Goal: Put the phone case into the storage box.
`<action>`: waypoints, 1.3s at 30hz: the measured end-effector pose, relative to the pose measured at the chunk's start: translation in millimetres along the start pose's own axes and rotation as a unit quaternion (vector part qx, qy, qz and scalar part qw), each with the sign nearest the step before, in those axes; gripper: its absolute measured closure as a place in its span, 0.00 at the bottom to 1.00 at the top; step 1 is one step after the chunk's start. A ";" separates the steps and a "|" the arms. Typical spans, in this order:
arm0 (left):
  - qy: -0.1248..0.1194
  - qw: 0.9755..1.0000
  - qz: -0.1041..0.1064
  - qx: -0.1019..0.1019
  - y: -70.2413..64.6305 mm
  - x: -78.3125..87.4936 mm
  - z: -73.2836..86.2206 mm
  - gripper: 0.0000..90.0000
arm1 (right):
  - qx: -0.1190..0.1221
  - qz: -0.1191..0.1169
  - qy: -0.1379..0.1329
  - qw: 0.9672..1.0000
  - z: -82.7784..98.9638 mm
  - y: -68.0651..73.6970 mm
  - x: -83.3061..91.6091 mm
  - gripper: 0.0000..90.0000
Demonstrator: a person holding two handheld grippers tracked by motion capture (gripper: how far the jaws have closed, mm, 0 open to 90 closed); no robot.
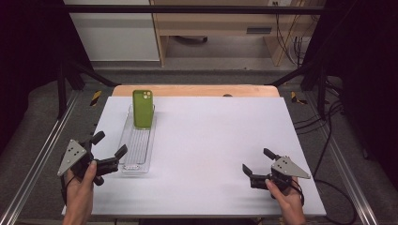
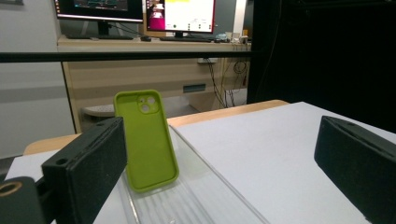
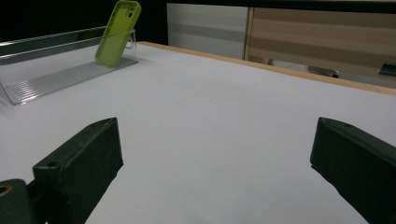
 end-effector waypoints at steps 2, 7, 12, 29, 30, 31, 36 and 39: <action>0.001 1.000 -0.002 0.003 2.1 2.6 3.2 0.03 | 0.001 -0.001 0.001 1.000 0.2 0.2 -0.2 0.03; 0.000 1.000 -0.006 0.004 4.0 8.1 10.7 0.03 | 0.002 -0.002 0.002 1.000 0.5 0.6 -0.7 0.03; -0.001 1.000 -0.006 0.004 3.0 10.8 17.6 0.03 | 0.002 -0.002 0.002 1.000 0.6 1.0 -1.0 0.03; 0.008 1.000 0.013 -0.019 -6.1 6.9 36.6 0.02 | 0.006 -0.005 0.003 1.000 1.7 0.7 -1.7 0.03; 0.010 1.000 0.013 -0.023 -6.6 6.2 38.2 0.02 | 0.006 -0.004 0.004 1.000 1.8 0.5 -1.6 0.03; 0.012 0.999 0.013 -0.027 -7.3 5.7 39.6 0.02 | 0.005 -0.005 0.004 1.000 1.9 0.5 -1.5 0.03; 0.011 0.999 0.010 -0.039 -11.0 3.3 44.5 0.02 | 0.000 -0.008 -0.005 1.000 1.0 -0.5 -0.6 0.03; 0.012 0.999 0.013 -0.041 -13.2 2.1 47.3 0.02 | 0.005 -0.004 -0.014 1.000 0.0 -1.8 0.7 0.03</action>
Point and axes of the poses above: each handheld gripper's, and its own axes: x roughly backward along the jaws, z roughly out of its underside, y roughly to its left, the point moved 4 cm from there along -x, roughly forward along the jaws, and after that the axes turned 9 degrees about -z, right-handed, at the moved point
